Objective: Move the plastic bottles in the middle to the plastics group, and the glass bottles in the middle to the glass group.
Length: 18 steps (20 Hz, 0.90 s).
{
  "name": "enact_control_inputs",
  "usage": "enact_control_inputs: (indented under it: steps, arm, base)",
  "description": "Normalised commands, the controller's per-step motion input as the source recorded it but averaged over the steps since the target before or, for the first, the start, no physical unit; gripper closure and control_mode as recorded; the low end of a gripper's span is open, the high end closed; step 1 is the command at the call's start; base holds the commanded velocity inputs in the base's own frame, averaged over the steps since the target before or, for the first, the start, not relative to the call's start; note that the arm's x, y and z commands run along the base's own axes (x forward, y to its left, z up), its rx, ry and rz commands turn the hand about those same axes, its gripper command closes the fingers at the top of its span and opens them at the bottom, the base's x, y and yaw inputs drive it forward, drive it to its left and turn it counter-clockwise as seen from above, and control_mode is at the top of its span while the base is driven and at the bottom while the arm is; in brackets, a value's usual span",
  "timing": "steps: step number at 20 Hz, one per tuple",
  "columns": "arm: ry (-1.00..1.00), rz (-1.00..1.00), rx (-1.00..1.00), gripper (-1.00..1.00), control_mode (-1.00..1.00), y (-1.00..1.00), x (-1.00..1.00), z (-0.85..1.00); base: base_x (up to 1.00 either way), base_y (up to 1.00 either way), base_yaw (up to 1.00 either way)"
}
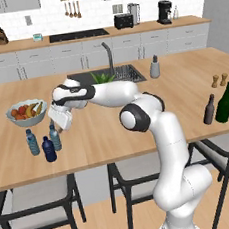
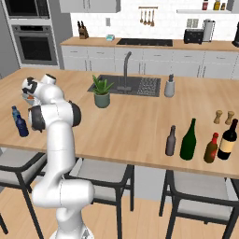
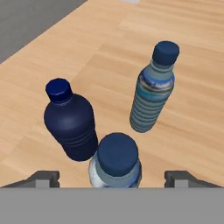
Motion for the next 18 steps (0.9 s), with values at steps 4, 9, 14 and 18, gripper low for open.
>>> enact_control_inputs:
  steps: [4, 9, 14, 18]
  arm:
    - [-0.01, -0.01, -0.03, -1.00, -1.00, 0.00, -0.21, 0.19]
    - [-0.02, -0.08, 0.00, -1.00, -1.00, -0.34, -0.48, 0.30]
    - [-0.05, -0.22, 0.06, -1.00, -1.00, -0.94, -0.95, 0.27]
    - [-0.02, -0.32, 0.03, -1.00, -1.00, -0.98, -0.93, 0.22]
  base:
    - [0.00, 0.00, 0.00]
    - [0.00, 0.00, 0.00]
    - [0.00, 0.00, 0.00]
    - [0.00, 0.00, 0.00]
